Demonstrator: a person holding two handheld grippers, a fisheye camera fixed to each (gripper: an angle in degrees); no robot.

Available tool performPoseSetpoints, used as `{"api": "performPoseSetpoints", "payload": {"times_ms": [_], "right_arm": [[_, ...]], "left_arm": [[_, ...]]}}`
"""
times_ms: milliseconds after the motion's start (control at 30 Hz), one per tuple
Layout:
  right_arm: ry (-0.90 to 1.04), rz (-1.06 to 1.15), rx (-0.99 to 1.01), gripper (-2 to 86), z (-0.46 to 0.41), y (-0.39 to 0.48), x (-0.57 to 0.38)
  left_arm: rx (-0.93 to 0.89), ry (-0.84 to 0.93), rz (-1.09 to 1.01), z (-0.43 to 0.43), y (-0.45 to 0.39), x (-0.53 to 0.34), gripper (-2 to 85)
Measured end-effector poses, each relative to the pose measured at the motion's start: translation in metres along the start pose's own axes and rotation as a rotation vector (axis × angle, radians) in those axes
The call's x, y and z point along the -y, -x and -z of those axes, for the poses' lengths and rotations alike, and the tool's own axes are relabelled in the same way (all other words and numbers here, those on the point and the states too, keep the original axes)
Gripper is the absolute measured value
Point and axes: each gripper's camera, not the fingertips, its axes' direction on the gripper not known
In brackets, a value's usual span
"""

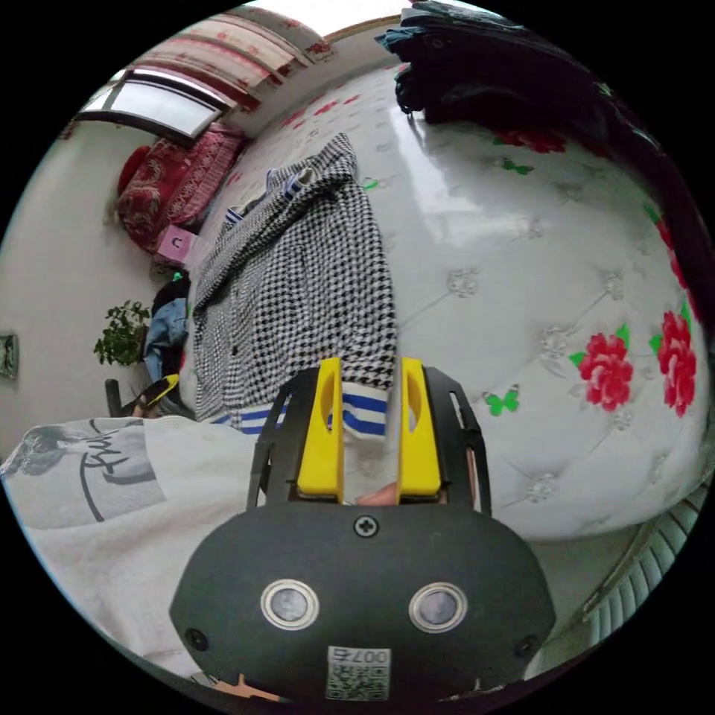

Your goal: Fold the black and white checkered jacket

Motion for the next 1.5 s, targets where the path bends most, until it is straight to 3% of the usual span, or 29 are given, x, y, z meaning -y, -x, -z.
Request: {"api": "performPoseSetpoints", "payload": {"times_ms": [100,200,400,533,600,767,867,1033,1133,1300,1433,1500], "right_arm": [[0.093,0.014,-0.017,7.3,0.001,-0.019,0.014],[0.241,0.042,0.073,6.4,-0.012,-0.029,0.027],[0.353,0.017,0.246,3.6,-0.001,-0.056,0.049],[0.298,0.025,0.494,2.1,0.045,-0.071,0.076],[0.232,0.026,0.625,1.7,0.068,-0.07,0.096],[0.052,0.105,0.795,1.8,0.128,-0.035,0.193],[-0.058,0.142,0.804,3.2,0.158,-0.003,0.279],[-0.148,0.092,0.417,7.9,0.155,0.029,0.388],[-0.171,0.034,0.357,9.4,0.128,0.004,0.379],[-0.099,-0.093,0.301,10.8,0.081,-0.071,0.304],[-0.111,-0.285,0.434,11.6,0.068,-0.13,0.256],[-0.11,-0.305,0.511,11.5,0.063,-0.138,0.262]], "left_arm": [[-0.04,0.077,0.101,-0.004,0.019,-0.034,12.5],[-0.151,0.2,0.07,-0.028,0.008,-0.043,14.2],[-0.097,0.35,-0.011,-0.041,-0.004,-0.014,5.8],[-0.343,0.27,-0.05,0.0,0.012,0.024,5.0],[-0.568,0.16,-0.043,0.032,0.03,0.066,4.9],[-0.694,-0.012,-0.021,0.075,0.059,0.19,5.0],[-0.666,-0.145,0.081,0.091,0.076,0.276,5.8],[-0.532,-0.315,0.321,0.081,0.118,0.341,10.7],[-0.446,-0.343,0.321,0.069,0.137,0.329,11.3],[-0.309,-0.203,0.274,0.041,0.163,0.259,12.4],[-0.288,-0.184,0.246,0.038,0.172,0.235,13.2],[-0.306,-0.079,0.22,0.017,0.174,0.248,12.6]]}}
